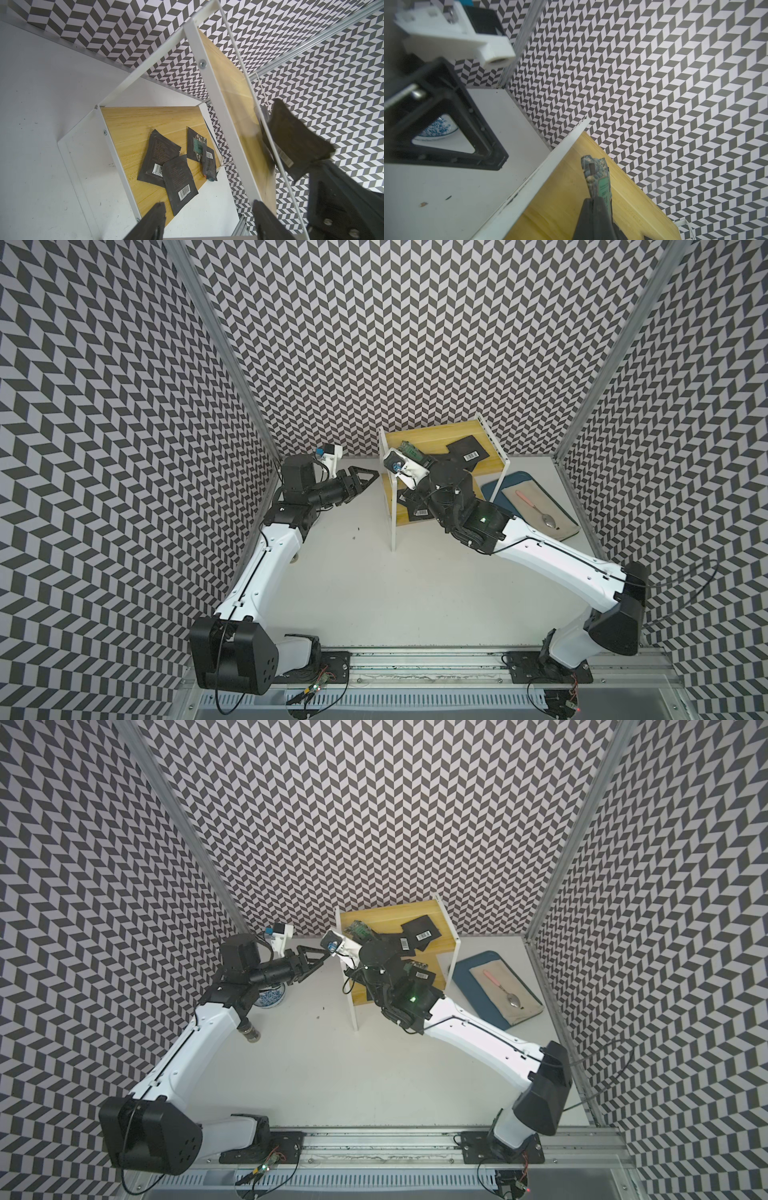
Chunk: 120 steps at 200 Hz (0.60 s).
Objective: Remove the tea bags from the shelf
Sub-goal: Pick up the tea bag from the shelf.
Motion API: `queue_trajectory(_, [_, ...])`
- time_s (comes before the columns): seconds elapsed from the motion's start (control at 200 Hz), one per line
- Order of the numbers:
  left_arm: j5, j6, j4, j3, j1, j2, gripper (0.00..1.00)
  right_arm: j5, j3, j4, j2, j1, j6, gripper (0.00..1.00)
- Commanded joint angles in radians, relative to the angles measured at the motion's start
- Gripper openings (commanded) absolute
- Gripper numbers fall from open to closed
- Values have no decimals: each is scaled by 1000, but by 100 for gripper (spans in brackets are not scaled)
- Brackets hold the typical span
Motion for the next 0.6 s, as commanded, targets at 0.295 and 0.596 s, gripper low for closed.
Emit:
queue_trajectory(0.295, [-14, 4, 28, 9, 11, -32, 70, -251, 20, -42, -209, 1, 357, 0])
queue_trajectory(0.596, [-27, 15, 29, -3, 17, -55, 70, -335, -23, -74, -304, 1, 494, 0])
